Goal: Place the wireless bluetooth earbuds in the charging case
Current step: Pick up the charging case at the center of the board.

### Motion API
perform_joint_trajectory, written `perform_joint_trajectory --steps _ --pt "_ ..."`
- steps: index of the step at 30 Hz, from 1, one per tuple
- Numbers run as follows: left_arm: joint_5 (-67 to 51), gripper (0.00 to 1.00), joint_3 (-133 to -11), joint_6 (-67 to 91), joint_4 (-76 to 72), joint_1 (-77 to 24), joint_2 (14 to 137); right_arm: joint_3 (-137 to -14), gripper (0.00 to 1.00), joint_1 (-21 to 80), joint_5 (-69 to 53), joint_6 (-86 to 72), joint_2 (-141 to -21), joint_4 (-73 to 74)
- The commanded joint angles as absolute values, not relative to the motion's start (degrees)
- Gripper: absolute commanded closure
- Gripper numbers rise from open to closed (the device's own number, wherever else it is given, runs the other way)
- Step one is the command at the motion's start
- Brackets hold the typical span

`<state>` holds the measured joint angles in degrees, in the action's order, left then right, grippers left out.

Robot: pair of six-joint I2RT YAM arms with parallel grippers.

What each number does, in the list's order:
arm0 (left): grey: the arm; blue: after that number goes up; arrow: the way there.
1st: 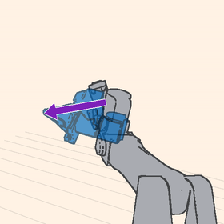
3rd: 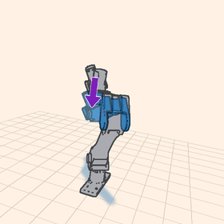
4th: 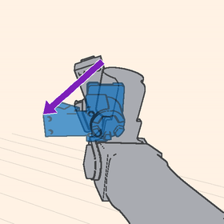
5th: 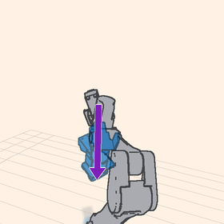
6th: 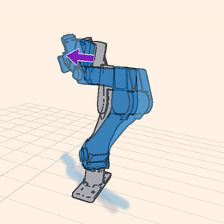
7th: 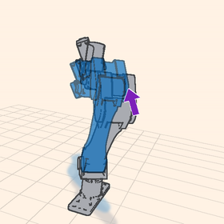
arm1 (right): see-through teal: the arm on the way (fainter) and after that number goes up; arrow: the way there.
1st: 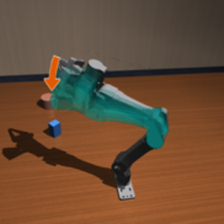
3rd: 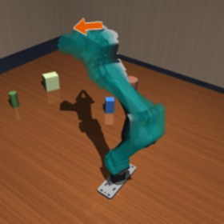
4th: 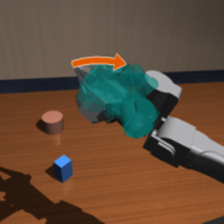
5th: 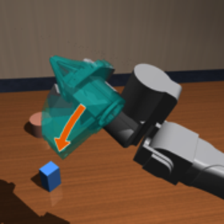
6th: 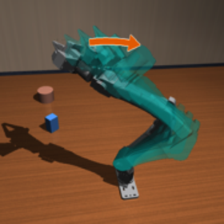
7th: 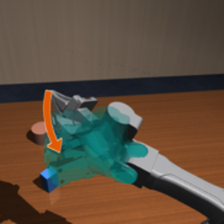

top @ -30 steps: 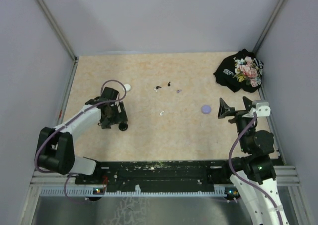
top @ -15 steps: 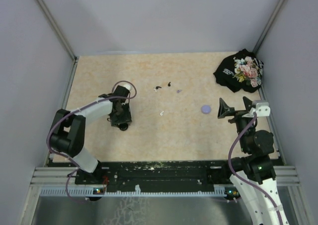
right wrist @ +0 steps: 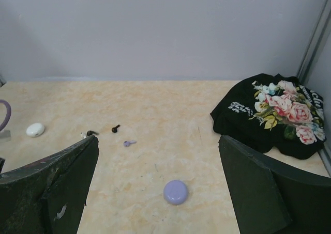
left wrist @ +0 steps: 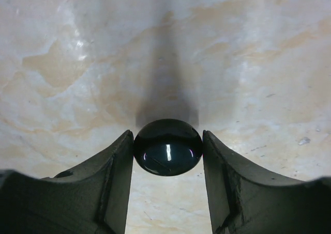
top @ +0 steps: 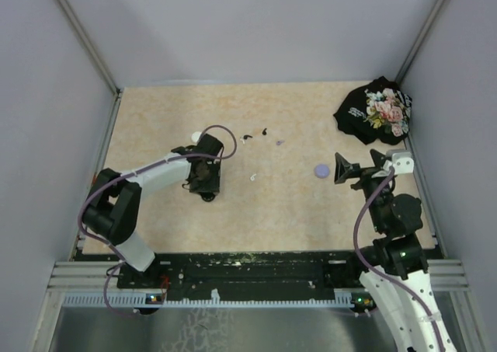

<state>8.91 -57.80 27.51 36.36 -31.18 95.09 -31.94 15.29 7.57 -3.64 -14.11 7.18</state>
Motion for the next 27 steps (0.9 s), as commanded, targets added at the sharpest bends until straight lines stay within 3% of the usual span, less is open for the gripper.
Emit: perform_joint_trajectory --steps 1,12,27 --pt "9.90 0.52 -60.57 21.39 32.82 -34.00 93.33 -35.57 0.02 15.91 2.24 -7.47 -19.50 6.51" --pt "11.63 0.52 -61.00 5.63 28.46 -39.06 85.20 -36.42 0.02 15.91 -7.73 -18.93 -30.91 6.45" --pt "6.88 0.48 -58.52 -10.16 16.43 -43.56 72.92 -29.43 0.02 15.91 -26.49 -22.71 -42.61 -9.80"
